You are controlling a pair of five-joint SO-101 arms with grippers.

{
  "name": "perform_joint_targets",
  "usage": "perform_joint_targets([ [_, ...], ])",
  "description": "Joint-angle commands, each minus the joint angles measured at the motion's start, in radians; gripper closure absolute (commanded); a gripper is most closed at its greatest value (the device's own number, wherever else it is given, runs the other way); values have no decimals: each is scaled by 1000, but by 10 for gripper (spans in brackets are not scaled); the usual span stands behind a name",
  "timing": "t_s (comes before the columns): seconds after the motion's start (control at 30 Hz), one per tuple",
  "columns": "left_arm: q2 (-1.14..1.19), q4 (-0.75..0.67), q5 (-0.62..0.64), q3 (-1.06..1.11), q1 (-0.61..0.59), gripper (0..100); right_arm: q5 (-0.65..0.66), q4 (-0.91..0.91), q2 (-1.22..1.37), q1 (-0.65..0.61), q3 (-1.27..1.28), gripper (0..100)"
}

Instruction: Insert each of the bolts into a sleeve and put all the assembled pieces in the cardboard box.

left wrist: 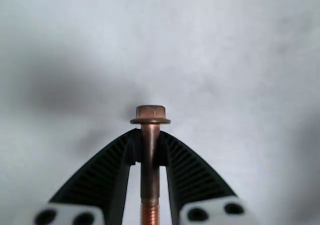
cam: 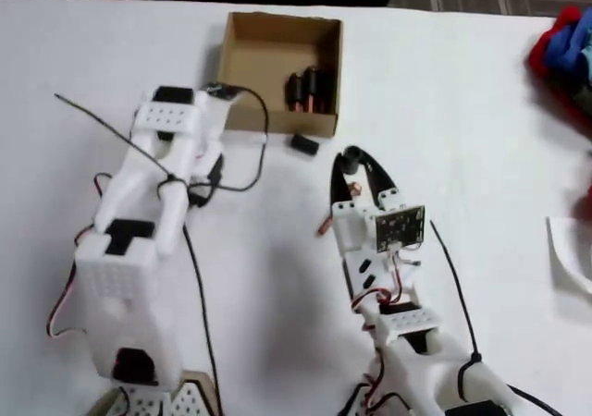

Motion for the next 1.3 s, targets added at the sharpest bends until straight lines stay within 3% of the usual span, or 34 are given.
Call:
perform_joint_targets([
  [0.0, 37, 14, 5, -47, -12, 975, 3, 2, -39, 4, -26, 978],
  [0.27, 178, 35, -3, -54, -9, 973, 3, 2, -39, 5, -26, 978],
  [0.67, 176, 43, -3, -58, -6, 974, 3, 2, -39, 4, -26, 978],
  [0.9, -87, 212, 3, -314, 17, 974, 3, 2, -39, 4, -26, 978],
  [1.0, -276, 215, 6, -323, 68, 974, 3, 2, -39, 2, -26, 978],
  [1.1, -453, 138, 37, -268, 144, 974, 3, 2, -39, 2, -26, 978],
  [1.27, -666, -161, 166, -84, 244, 974, 2, 2, -39, 1, -26, 978],
])
